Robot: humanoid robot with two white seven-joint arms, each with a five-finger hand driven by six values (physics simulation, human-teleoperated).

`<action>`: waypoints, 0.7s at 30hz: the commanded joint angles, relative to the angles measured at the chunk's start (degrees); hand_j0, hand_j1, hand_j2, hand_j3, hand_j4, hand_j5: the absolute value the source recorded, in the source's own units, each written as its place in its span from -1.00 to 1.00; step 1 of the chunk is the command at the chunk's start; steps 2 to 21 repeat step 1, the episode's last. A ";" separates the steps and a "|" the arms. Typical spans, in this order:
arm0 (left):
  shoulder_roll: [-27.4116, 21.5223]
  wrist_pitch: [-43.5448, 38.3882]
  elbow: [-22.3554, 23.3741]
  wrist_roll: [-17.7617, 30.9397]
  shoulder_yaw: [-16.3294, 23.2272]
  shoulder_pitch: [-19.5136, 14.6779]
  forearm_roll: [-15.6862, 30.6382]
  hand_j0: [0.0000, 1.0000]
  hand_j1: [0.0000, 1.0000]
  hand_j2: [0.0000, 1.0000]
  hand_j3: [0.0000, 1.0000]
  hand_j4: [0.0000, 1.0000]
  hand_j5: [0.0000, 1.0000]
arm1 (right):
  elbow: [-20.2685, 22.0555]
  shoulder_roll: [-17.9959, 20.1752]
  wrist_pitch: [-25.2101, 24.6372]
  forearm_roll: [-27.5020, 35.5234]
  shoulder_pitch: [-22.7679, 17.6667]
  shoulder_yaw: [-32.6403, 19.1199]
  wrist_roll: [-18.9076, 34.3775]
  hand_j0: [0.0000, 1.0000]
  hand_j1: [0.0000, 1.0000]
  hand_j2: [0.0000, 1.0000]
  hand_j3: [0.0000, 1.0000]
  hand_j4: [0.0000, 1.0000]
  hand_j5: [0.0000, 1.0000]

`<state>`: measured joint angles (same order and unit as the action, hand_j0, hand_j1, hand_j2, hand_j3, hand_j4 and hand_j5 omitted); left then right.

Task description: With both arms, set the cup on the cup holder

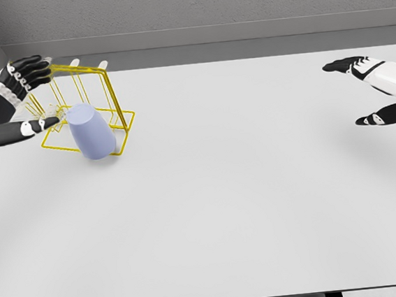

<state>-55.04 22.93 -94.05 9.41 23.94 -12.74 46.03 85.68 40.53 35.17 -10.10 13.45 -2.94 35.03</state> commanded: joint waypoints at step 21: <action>-1.91 0.98 0.09 -0.01 -0.83 0.00 0.64 0.87 0.87 0.87 0.87 0.87 0.87 | 0.01 0.07 -0.17 0.43 0.00 -0.23 -0.03 1.00 1.00 1.00 1.00 1.00 1.00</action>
